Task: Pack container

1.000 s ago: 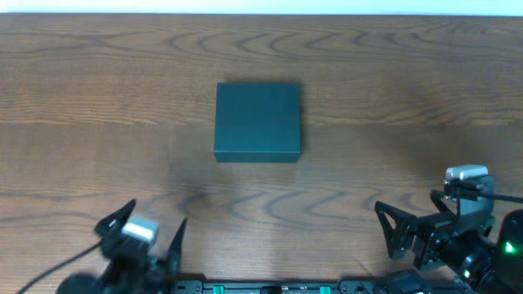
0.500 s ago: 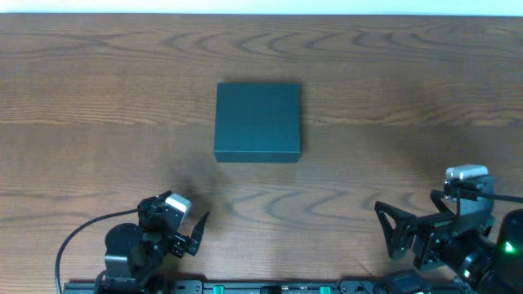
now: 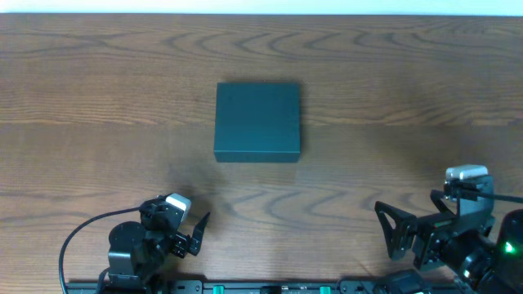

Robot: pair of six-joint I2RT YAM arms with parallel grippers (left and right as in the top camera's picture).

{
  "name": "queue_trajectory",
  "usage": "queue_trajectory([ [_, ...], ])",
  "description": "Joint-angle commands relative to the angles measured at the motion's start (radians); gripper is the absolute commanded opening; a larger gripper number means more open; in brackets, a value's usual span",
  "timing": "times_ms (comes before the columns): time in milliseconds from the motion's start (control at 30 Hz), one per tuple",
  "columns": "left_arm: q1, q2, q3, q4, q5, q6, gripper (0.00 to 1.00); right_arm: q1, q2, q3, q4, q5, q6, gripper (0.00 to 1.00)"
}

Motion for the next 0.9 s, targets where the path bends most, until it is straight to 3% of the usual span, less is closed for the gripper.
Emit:
queue_trajectory([
  [0, 0.006, -0.009, -0.007, -0.002, -0.008, -0.011, 0.95, 0.003, 0.003, -0.003, 0.0, 0.0, 0.012, 0.99],
  [100, 0.006, -0.009, -0.007, -0.002, -0.008, -0.011, 0.95, 0.003, 0.003, -0.003, -0.002, 0.001, 0.009, 0.99],
  [267, 0.006, -0.009, -0.007, -0.002, -0.008, -0.011, 0.95, 0.003, 0.003, -0.029, -0.019, 0.166, -0.148, 0.99],
  [367, 0.006, -0.009, -0.007, -0.002, -0.008, -0.011, 0.96, -0.035, -0.019, -0.124, 0.096, 0.282, -0.193, 0.99],
  [633, 0.006, -0.009, -0.007, -0.002, -0.008, -0.011, 0.95, -0.207, -0.276, -0.7, 0.626, 0.261, -0.24, 0.99],
  [767, 0.006, -0.009, -0.007, -0.002, -0.008, -0.011, 0.95, -0.207, -0.492, -1.016, 0.809, 0.222, -0.24, 0.99],
  [867, 0.006, -0.009, -0.007, -0.002, -0.008, -0.011, 0.95, -0.207, -0.602, -1.151, 0.859, 0.208, -0.228, 0.99],
])
